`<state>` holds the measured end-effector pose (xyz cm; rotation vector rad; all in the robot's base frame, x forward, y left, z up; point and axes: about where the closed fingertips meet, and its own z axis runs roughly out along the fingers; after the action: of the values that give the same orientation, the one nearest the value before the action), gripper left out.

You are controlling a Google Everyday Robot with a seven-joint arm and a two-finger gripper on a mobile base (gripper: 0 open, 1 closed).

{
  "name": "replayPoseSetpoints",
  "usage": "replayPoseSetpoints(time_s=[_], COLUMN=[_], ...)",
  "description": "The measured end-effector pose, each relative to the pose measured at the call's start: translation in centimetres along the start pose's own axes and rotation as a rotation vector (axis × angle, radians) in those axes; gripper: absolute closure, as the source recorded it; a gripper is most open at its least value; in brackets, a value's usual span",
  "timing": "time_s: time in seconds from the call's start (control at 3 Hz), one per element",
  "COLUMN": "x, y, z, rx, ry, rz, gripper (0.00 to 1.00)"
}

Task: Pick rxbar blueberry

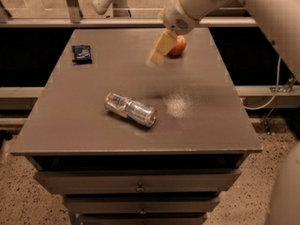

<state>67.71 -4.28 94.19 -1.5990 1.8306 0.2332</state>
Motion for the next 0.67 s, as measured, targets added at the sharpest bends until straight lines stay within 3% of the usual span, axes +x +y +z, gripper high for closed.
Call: replayPoseSetpoints(time_s=[0.67], x=[-3.7], y=[-6.0], z=[9.9], rx=[-0.001], ry=[-0.184], rz=[0.141], gripper=[0.00])
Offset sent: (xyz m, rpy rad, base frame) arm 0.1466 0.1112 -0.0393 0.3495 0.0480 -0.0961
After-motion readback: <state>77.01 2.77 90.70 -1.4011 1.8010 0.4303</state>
